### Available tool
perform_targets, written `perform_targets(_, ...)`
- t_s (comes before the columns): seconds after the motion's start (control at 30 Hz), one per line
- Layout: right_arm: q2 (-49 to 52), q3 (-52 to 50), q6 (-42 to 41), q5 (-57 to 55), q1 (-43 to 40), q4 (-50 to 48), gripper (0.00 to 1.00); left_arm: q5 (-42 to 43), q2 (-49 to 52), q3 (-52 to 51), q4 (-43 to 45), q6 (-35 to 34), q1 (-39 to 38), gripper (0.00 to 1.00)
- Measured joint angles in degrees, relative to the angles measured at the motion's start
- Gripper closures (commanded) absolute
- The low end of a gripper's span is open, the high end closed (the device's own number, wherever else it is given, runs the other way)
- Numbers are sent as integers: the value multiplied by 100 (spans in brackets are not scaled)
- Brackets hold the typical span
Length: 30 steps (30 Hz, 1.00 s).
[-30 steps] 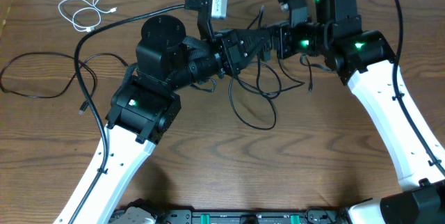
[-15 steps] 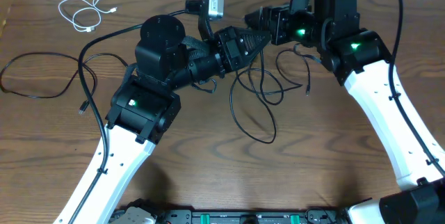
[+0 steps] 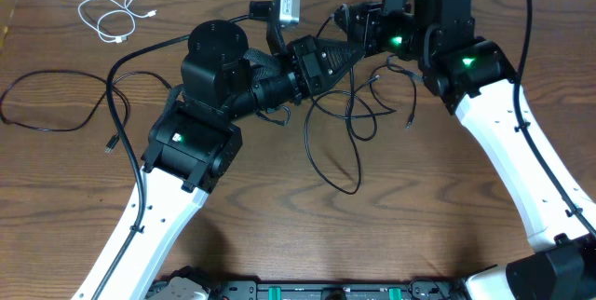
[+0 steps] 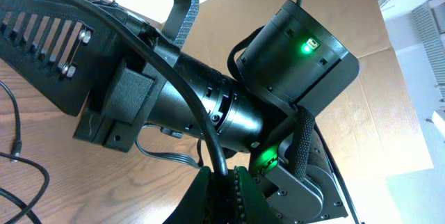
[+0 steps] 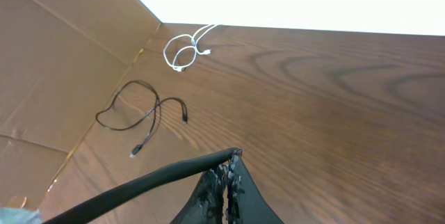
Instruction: Untangle cables
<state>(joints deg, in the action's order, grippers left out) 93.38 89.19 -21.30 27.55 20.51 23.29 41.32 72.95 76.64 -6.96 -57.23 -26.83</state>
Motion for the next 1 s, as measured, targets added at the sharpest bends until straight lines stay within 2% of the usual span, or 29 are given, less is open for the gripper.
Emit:
perform_targets(0.07,0,0,50,-28,-24,15,47,20,-2,0,0,-59,0,93)
perform_targets(0.13,0,0,79,-61,-44,70,32,39,-11,0,50,-142,0,93)
perform_targets(0.2,0,0,101,-76,-46,127,24,39,-28,0,131,-173,0,93)
perform_targets(0.57,0,0,400,-55,188,9,24,39,-74,0,247,-492,0,93)
perform_targets(0.63,0,0,422,-55,247,-92,28,39,-74,0,247,-542,0,93)
perform_targets(0.73,0,0,439,-72,350,-192,51,39,-74,0,249,-599,0,93)
perform_targets(0.83,0,0,498,-208,446,-219,65,39,-74,0,247,-612,0,93)
perform_targets(0.9,0,0,514,-315,481,-260,85,39,-74,0,247,-627,0,93)
perform_targets(0.97,0,0,520,-398,487,-345,99,42,-74,0,249,-649,0,93)
perform_targets(1.0,0,0,518,-420,485,-385,99,44,-74,0,249,-667,0,93)
